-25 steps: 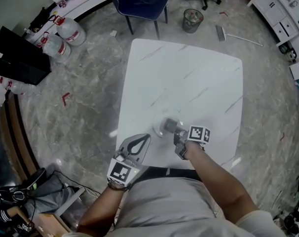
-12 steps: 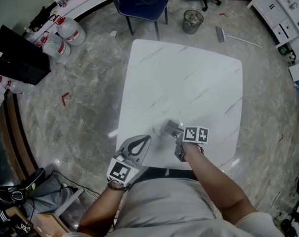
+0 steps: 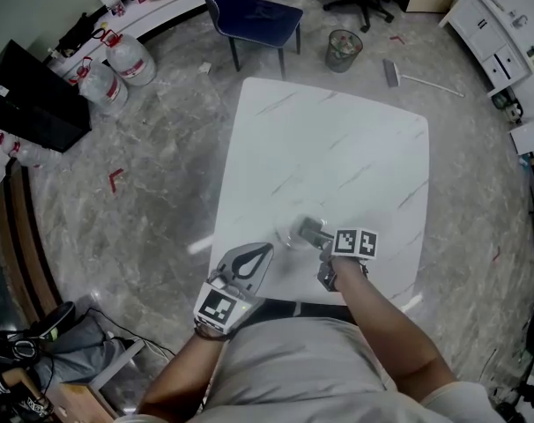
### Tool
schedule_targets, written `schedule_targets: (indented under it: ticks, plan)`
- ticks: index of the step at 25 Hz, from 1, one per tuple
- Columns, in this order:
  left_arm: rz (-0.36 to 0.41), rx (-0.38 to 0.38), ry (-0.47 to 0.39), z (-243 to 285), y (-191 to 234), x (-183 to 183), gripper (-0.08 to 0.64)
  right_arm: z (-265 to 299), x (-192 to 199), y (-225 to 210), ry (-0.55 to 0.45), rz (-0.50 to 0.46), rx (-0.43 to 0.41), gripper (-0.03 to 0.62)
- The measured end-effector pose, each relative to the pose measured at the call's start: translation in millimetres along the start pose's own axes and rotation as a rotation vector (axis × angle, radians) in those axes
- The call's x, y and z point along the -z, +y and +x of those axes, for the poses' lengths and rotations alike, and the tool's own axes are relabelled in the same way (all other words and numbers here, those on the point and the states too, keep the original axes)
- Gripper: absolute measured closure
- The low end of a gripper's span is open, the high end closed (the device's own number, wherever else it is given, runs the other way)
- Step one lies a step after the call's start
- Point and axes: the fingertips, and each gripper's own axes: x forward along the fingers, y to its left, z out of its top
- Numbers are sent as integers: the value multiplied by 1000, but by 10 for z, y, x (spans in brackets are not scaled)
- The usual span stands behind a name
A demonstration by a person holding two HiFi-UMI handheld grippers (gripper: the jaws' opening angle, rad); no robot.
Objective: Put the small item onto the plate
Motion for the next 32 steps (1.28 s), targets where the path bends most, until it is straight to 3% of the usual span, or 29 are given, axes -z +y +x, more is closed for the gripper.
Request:
schedule_targets:
  ticks: [10,15,21,26,32]
  plan:
    - [18,6,-45,-151,-36,-157,554,-373,33,335,-77,-68,-26,364]
    - [5,-30,-48,-241,-14,-278,554,-794,61,769,-152,-111,-118,365]
    - [-50,-52,-91,-319,-129,-778,554,-1487,-37,1508,-292,-263,-235,446]
    - [-9,-20,-118,-320,-423,-1286,554,-2093,-94,2148,-437,-471,-300,546]
    - [20,-4,-230,-416,-588,-2157,554,-2732,-172,2940,-622,-708,-366,589]
